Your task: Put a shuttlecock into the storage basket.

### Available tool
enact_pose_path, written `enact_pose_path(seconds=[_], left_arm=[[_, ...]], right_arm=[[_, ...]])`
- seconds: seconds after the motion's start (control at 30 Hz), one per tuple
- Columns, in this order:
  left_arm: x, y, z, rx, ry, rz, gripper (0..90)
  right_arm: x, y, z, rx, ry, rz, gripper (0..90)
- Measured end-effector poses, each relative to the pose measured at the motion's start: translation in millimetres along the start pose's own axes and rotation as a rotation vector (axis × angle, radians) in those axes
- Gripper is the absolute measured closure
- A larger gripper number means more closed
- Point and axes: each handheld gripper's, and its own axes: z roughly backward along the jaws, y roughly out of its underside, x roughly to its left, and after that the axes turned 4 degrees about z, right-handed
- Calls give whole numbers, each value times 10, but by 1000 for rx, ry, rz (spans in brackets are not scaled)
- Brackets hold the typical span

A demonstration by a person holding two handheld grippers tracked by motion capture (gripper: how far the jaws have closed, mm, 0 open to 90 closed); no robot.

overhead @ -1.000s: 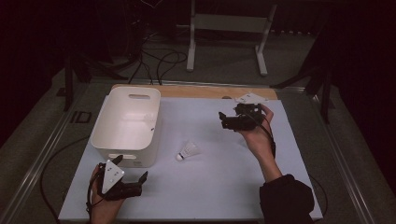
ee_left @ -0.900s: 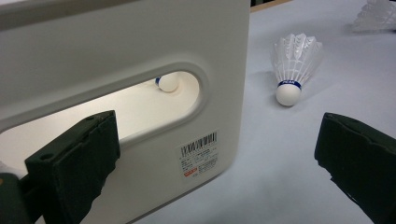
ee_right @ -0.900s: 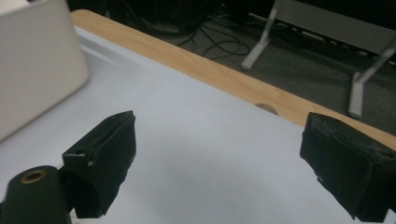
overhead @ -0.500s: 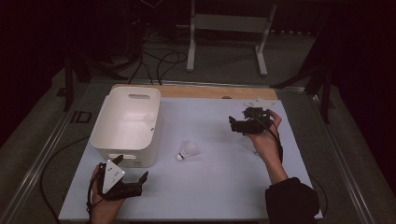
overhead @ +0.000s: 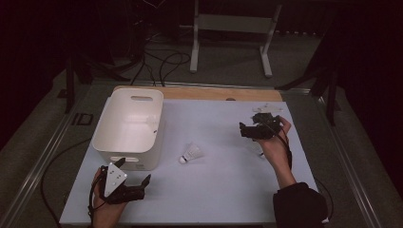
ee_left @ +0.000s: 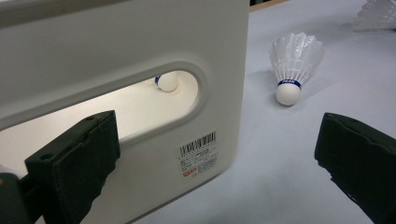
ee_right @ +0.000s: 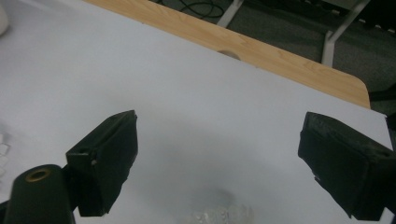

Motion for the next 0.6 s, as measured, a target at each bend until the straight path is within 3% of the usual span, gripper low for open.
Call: enact_pose_path(seconds=[0.6], left_arm=[[-3,1,-2,0,-1,-1,6]], right_arm=[[-103,200,-149,69,13,-32,139]])
